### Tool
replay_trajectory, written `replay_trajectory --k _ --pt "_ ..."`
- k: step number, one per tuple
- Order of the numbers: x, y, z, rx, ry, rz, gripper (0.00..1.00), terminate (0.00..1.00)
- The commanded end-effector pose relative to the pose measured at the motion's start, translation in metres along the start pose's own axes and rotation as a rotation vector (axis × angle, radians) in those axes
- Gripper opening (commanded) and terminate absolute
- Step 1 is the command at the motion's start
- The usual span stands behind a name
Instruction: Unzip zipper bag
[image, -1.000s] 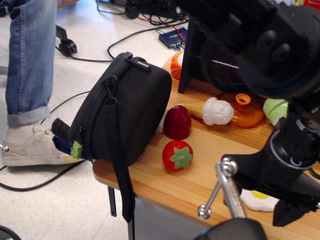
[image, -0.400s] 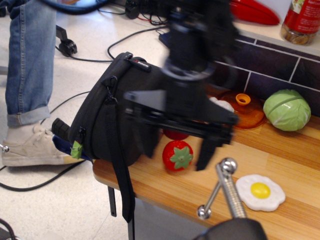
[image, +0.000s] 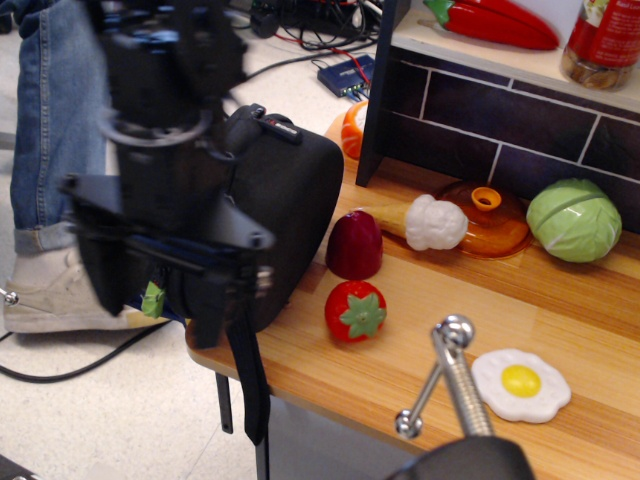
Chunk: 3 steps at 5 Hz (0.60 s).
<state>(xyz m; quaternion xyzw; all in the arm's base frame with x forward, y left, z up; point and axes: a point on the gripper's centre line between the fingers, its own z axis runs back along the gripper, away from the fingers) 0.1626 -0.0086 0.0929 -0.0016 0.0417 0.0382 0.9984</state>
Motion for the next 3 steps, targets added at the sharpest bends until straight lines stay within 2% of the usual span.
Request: replay_trajectory --k 1,3 --pt "0.017 0.044 -0.023 0.071 -0.089 -0.048 1.0 0.0" --pt "0.028 0.043 -0.04 0.087 -0.14 -0.064 1.0 0.0"
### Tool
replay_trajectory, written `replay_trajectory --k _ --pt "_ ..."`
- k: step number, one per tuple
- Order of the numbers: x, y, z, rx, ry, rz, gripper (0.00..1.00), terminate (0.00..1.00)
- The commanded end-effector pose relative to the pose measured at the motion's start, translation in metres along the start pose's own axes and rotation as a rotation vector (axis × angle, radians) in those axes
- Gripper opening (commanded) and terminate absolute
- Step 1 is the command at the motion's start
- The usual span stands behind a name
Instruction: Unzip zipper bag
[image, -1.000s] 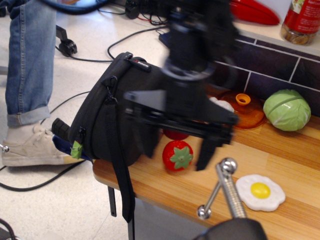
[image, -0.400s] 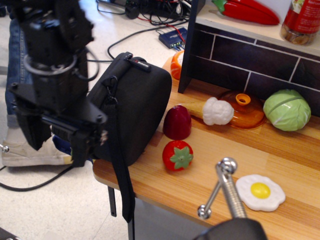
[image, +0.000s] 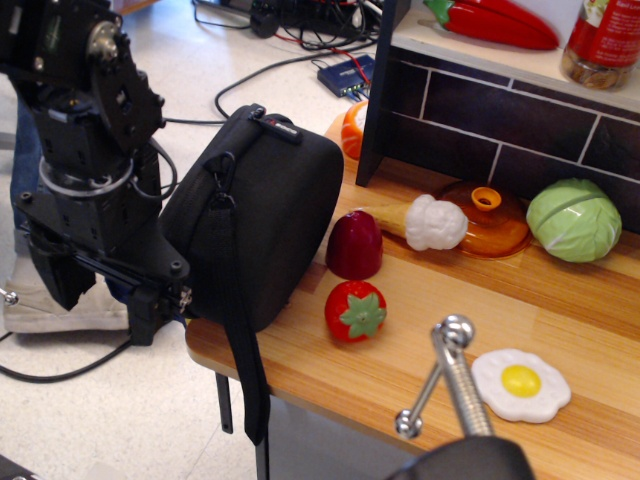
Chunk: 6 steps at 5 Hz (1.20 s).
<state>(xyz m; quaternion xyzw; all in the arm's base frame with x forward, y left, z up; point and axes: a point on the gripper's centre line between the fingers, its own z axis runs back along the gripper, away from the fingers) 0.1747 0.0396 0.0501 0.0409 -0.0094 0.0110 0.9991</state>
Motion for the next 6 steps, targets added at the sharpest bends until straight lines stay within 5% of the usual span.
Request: replay_trajectory --k 1,2,4,6 --pt "0.018 -0.011 0.0 0.009 -0.065 0.01 1.0 0.0" --pt "0.024 -0.013 0.002 -0.003 -0.086 0.051 0.0 0.0" --pt "0.019 -0.012 0.015 -0.009 -0.134 0.067 0.0 0.0" --pt "0.05 -0.009 0.076 -0.096 -0.232 0.179 0.0 0.0"
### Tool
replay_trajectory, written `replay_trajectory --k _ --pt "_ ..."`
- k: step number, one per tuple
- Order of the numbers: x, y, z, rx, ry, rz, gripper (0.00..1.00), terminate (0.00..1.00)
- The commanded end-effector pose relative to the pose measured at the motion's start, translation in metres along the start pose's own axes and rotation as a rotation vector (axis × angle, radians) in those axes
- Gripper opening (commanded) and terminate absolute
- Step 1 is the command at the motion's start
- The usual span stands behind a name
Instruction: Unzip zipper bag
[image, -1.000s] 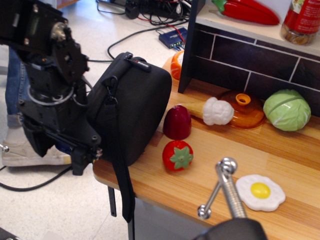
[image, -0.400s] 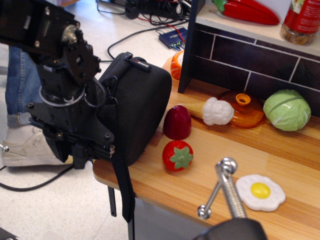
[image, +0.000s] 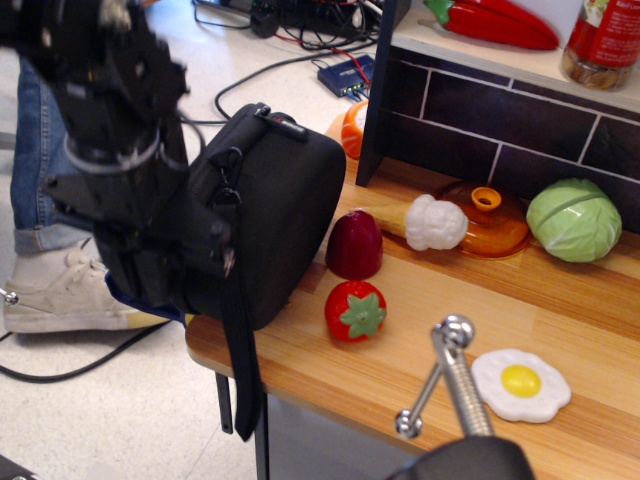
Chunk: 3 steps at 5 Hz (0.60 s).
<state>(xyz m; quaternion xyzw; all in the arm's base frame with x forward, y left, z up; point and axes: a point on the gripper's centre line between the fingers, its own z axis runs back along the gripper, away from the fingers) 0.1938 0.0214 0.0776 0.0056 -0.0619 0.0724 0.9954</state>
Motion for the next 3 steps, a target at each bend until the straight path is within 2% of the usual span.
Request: replay_trajectory --k 1,2,3 --pt "0.053 -0.005 0.068 -0.068 -0.128 0.096 0.0 0.0" --pt "0.062 -0.011 0.079 -0.086 -0.127 0.128 0.0 0.0" --pt "0.065 -0.01 0.082 -0.074 -0.089 0.12 0.0 1.0"
